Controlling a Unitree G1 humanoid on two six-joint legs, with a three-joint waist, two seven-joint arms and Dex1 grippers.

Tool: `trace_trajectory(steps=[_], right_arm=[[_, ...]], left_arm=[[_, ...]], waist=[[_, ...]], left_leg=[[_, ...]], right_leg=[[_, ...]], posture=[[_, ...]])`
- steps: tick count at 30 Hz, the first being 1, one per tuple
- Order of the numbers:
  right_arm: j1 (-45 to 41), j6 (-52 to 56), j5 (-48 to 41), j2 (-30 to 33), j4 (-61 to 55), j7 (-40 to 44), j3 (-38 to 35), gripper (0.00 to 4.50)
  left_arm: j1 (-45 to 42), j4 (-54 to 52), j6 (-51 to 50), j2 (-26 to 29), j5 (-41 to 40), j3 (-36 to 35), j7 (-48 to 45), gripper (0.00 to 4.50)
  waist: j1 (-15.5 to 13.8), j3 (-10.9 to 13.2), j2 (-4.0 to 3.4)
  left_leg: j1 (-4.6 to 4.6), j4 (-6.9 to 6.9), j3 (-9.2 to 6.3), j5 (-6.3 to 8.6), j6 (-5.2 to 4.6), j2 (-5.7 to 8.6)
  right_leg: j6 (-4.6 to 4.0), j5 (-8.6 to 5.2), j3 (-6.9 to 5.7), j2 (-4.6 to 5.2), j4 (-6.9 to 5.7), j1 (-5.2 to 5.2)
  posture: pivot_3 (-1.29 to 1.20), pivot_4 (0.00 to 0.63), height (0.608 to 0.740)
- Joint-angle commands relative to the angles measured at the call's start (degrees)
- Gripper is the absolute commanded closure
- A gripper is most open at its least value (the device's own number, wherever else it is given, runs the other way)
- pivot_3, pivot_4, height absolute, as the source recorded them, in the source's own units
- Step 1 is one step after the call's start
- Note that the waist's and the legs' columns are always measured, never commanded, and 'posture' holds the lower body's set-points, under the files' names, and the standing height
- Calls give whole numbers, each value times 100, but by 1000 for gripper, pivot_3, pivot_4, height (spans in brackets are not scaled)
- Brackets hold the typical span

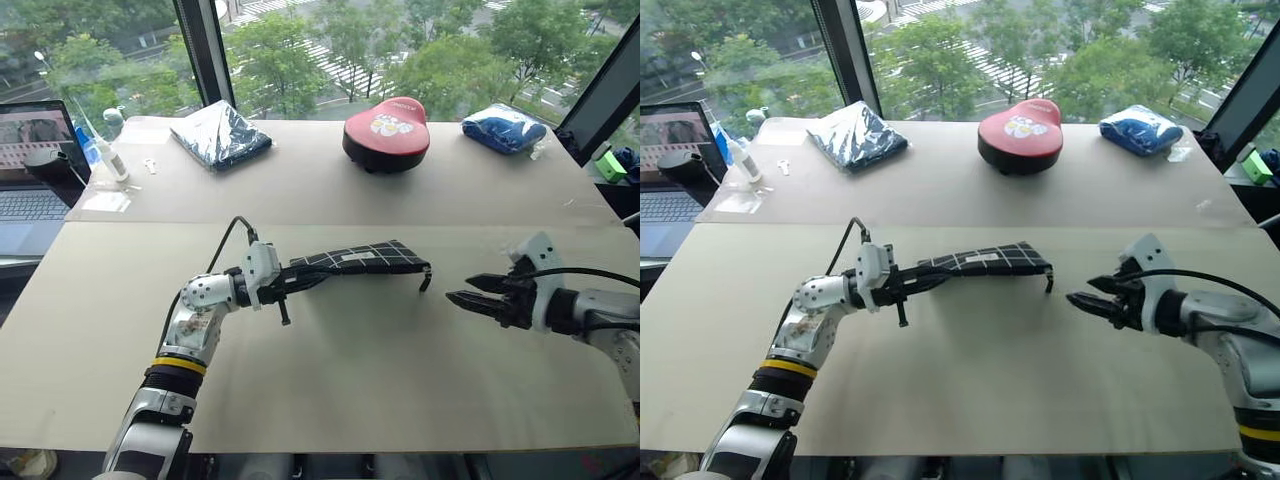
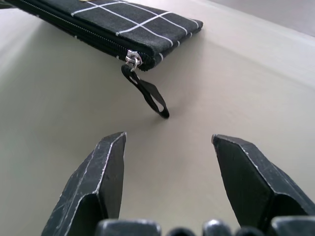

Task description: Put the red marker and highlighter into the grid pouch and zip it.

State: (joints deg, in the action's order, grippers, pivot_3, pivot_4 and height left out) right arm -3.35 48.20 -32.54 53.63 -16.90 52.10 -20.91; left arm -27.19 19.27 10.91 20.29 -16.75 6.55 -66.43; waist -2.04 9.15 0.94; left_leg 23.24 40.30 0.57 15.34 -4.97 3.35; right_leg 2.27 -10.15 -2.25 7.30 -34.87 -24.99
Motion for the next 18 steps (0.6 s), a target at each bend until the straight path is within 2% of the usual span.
trace_trajectory(steps=[1, 4, 5, 6, 7, 9, 10, 11, 16, 18], right_arm=[[364, -6, -522, 107, -534, 361, -1049, 1340], [555, 12, -676, 25, -697, 338, -1294, 1340], [601, 0, -695, -2, -719, 307, -1304, 1340], [636, -26, -686, -44, -738, 261, -1269, 1340], [661, -45, -685, -69, -751, 226, -1241, 1340], [706, -103, -655, -120, -773, 167, -1171, 1340], [716, -124, -641, -152, -776, 139, -1129, 1340], [706, -144, -622, -186, -734, 122, -1053, 1340], [482, -397, -421, -186, -284, 177, -641, 1340], [276, -672, -261, -195, 51, 237, -439, 1340]], left_arm=[[-137, -22, 69, 110, -46, 112, -447, 3492], [-66, -152, 50, 252, -125, 210, -859, 2419], [-49, -201, 14, 278, -163, 198, -906, 2237], [-38, -237, -6, 304, -196, 156, -905, 1713], [-30, -264, -32, 320, -224, 124, -911, 1489], [10, -354, -173, 379, -311, 72, -943, 705], [60, -488, -324, 439, -405, 13, -935, 440], [133, -816, -910, 555, -727, -158, -805, 43], [479, -1890, -3476, 1278, -1721, -892, 174, 43], [781, -2118, -4026, 1457, -1634, -1314, 1016, 43]], waist=[[-5, 0, 0], [3, 0, 0], [-1, 0, 0], [-9, 0, 0], [-10, 0, 0], [-11, 0, 0], [-12, 0, 0], [-12, 0, 1], [42, 1, 2], [78, 2, 0]], left_leg=[[0, 0, 0, 0, 0, -1], [-5, 1, 2, 1, -1, -8], [-6, 1, 2, 1, -1, -9], [-6, 1, 2, 1, -1, -9], [-6, 1, 2, 1, -1, -9], [-5, 4, 2, 1, -1, -9], [-5, 4, 2, 1, -1, -9], [-5, 4, 2, 1, -1, -9], [-4, 3, -1, 1, 0, -14], [-7, 3, -1, 1, 0, -14]], right_leg=[[0, 0, 0, 0, 1, 0], [0, 0, 3, -3, 0, 4], [0, 0, 3, -3, 0, 5], [0, 0, 2, -3, 0, 5], [0, 0, 2, -3, 0, 5], [0, 0, 3, -1, 1, 6], [0, 0, 4, 0, 0, 6], [0, 0, 4, 1, 0, 6], [1, -1, 6, -3, -3, 0], [3, -2, 7, -4, -4, 2]], posture=[[0, 150, 740], [0, 150, 740], [0, 150, 740], [0, 150, 740], [0, 150, 740], [0, 150, 740], [0, 150, 740], [0, 150, 740], [0, 150, 740], [0, 150, 740]])
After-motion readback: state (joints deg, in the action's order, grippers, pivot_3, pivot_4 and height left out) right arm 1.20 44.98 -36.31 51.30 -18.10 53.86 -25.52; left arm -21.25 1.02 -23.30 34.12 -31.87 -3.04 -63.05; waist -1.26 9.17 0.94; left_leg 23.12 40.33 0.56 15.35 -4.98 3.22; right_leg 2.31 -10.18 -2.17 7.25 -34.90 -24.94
